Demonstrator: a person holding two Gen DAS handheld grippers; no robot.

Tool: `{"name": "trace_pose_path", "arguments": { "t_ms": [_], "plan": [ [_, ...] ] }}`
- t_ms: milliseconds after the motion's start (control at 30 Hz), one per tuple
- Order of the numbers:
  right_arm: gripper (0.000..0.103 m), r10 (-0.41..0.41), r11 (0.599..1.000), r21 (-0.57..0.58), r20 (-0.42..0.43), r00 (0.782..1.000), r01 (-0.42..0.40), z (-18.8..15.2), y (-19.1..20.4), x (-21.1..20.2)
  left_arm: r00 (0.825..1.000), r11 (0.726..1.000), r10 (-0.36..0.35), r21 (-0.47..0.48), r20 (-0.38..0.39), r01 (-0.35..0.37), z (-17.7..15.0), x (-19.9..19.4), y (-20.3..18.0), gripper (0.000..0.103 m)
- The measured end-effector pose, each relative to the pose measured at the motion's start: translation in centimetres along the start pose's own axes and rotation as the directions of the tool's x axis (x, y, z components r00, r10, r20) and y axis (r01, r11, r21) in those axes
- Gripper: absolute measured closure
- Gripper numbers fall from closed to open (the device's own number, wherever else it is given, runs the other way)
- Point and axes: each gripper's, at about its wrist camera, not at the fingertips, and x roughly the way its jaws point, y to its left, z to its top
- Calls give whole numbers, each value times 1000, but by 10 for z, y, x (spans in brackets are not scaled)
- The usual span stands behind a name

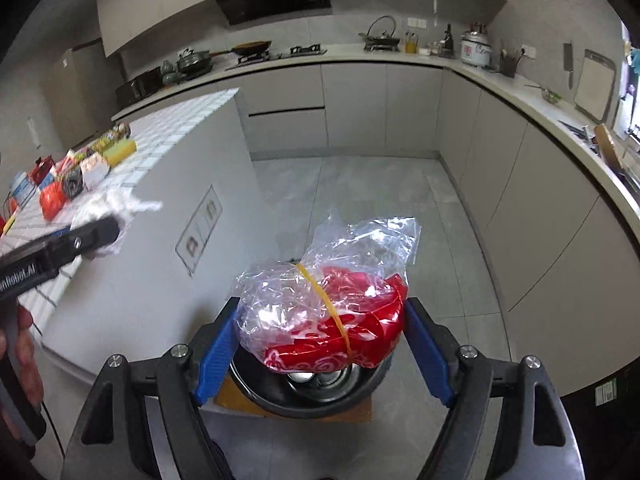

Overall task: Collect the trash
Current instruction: 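Carry the bag and tissue over the black bin and open both tools, then move both open tools back from the bin to the island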

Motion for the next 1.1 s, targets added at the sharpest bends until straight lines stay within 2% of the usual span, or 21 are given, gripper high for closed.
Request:
{"name": "trace_pose_path", "arguments": {
  "t_ms": [233,500,667,700,733,767,800,833,900,1100],
  "plan": [
    [22,80,992,-94,-33,996,-83,-27,-15,38,999,1000,14,12,-32,-14,-9,29,-25,50],
    [22,143,974,-167,-78,987,-154,-40,-33,74,994,999,21,-41,-104,-26,-32,69,-35,50],
    [22,190,943,-251,-126,974,-217,-45,-35,102,992,996,16,-81,-128,-26,-33,89,-39,50],
    [19,203,937,-262,-130,971,-231,-45,-35,107,989,995,-8,-98,-150,-6,-34,98,-41,46],
    [13,224,927,-277,-135,965,-254,-47,-36,113,984,994,-15,-107,-176,-4,-37,108,-42,29],
    [0,189,924,-310,-132,973,-221,-51,-35,122,979,993,11,-109,-203,-34,-40,116,-43,19],
    [0,134,916,-360,-137,981,-176,-58,-31,132,980,991,1,-134,-201,-29,-41,118,-43,10],
    [0,133,906,-378,-171,976,-190,-64,-30,141,982,986,-31,-165,-185,0,-41,115,-41,10],
    [0,155,913,-344,-200,967,-218,-70,-37,149,982,982,-35,-191,-187,-1,-40,110,-39,10],
    [0,176,948,-240,-148,973,-208,-69,-52,122,983,980,97,-155,-157,-121,-31,78,-30,10]
  ]
}}
